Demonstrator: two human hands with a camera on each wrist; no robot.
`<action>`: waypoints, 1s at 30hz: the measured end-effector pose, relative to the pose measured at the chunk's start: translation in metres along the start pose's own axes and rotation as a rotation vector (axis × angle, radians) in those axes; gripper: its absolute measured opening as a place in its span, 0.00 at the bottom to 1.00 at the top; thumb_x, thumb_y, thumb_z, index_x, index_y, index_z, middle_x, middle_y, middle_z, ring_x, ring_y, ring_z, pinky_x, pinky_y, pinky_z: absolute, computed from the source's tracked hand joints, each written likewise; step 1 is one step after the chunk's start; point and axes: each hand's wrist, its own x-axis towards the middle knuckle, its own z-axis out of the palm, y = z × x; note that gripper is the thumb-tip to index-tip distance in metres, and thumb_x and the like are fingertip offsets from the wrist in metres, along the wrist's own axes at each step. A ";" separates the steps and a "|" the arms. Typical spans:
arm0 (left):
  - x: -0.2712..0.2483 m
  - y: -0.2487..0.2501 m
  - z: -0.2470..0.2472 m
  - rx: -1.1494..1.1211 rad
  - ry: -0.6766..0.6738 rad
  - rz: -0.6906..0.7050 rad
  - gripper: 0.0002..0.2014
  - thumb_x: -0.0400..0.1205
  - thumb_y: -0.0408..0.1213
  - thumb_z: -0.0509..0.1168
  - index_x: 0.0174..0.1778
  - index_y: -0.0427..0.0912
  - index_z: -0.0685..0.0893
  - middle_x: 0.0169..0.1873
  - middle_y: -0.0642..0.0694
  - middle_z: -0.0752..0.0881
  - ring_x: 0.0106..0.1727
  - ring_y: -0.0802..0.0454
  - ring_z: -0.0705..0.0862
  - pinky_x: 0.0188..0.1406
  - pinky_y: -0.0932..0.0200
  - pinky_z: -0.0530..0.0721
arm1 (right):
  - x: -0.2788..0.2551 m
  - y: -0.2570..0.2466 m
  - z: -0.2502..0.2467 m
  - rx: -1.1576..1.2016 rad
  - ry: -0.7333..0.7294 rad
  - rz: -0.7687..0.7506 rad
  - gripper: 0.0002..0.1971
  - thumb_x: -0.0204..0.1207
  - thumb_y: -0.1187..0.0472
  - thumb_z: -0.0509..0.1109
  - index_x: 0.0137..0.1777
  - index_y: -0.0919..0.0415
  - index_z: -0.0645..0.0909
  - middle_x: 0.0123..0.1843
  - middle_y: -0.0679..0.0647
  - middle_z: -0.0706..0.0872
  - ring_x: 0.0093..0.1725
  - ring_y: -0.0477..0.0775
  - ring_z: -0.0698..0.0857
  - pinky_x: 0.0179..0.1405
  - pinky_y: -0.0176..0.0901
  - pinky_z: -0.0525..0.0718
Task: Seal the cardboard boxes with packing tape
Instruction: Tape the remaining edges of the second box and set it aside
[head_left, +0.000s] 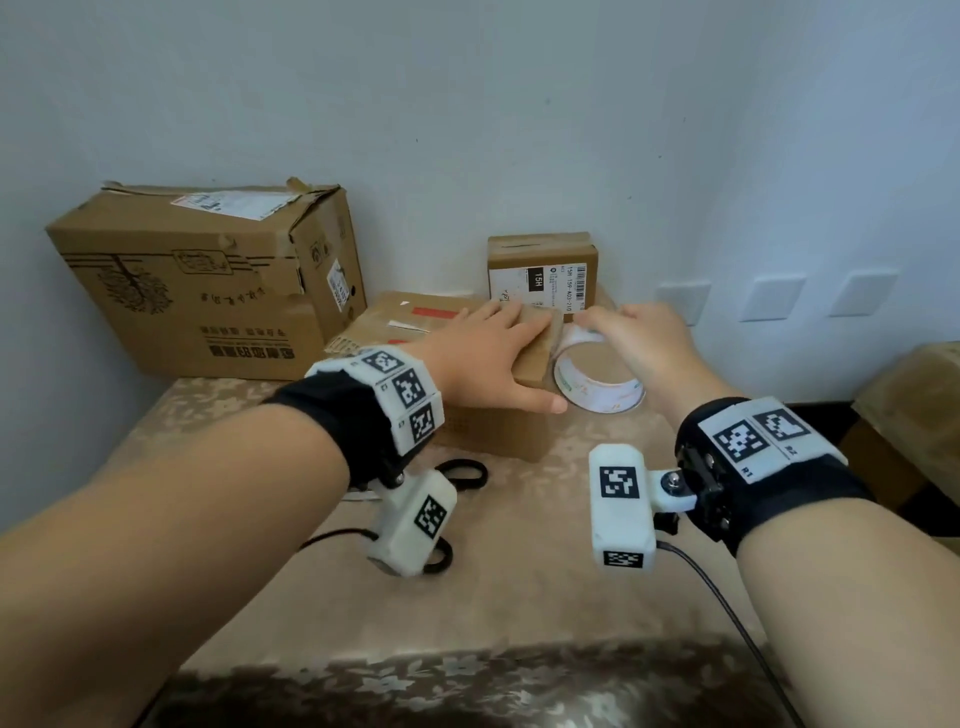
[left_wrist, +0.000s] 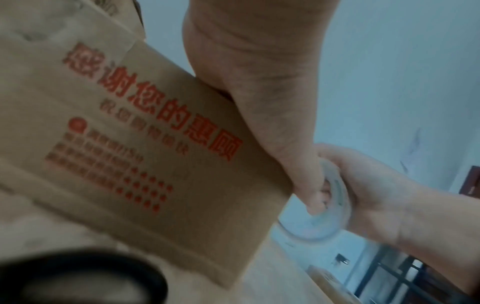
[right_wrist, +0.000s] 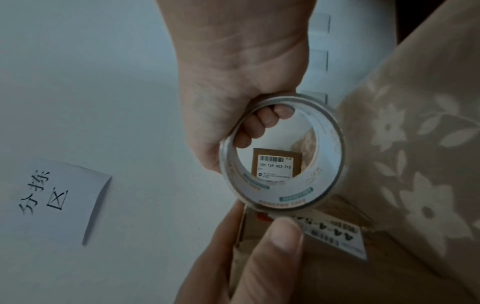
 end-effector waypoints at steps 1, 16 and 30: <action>-0.003 0.005 0.003 0.001 0.046 -0.009 0.49 0.74 0.71 0.58 0.84 0.47 0.48 0.83 0.40 0.52 0.83 0.41 0.51 0.80 0.42 0.54 | 0.000 -0.001 -0.003 0.008 -0.018 0.010 0.19 0.69 0.50 0.75 0.45 0.69 0.86 0.38 0.56 0.85 0.40 0.56 0.84 0.39 0.44 0.75; -0.031 0.013 0.009 0.052 0.050 0.078 0.43 0.78 0.64 0.60 0.84 0.53 0.47 0.84 0.42 0.49 0.83 0.37 0.51 0.79 0.42 0.55 | -0.029 0.013 -0.011 -0.219 -0.197 0.001 0.16 0.78 0.45 0.69 0.56 0.55 0.80 0.53 0.51 0.85 0.50 0.51 0.83 0.44 0.31 0.74; -0.040 0.017 -0.020 0.363 0.128 0.157 0.16 0.86 0.33 0.58 0.70 0.46 0.69 0.76 0.40 0.71 0.57 0.40 0.85 0.33 0.58 0.71 | -0.051 0.006 -0.026 0.131 -0.055 0.039 0.19 0.77 0.44 0.70 0.35 0.58 0.77 0.38 0.54 0.84 0.38 0.53 0.82 0.41 0.43 0.79</action>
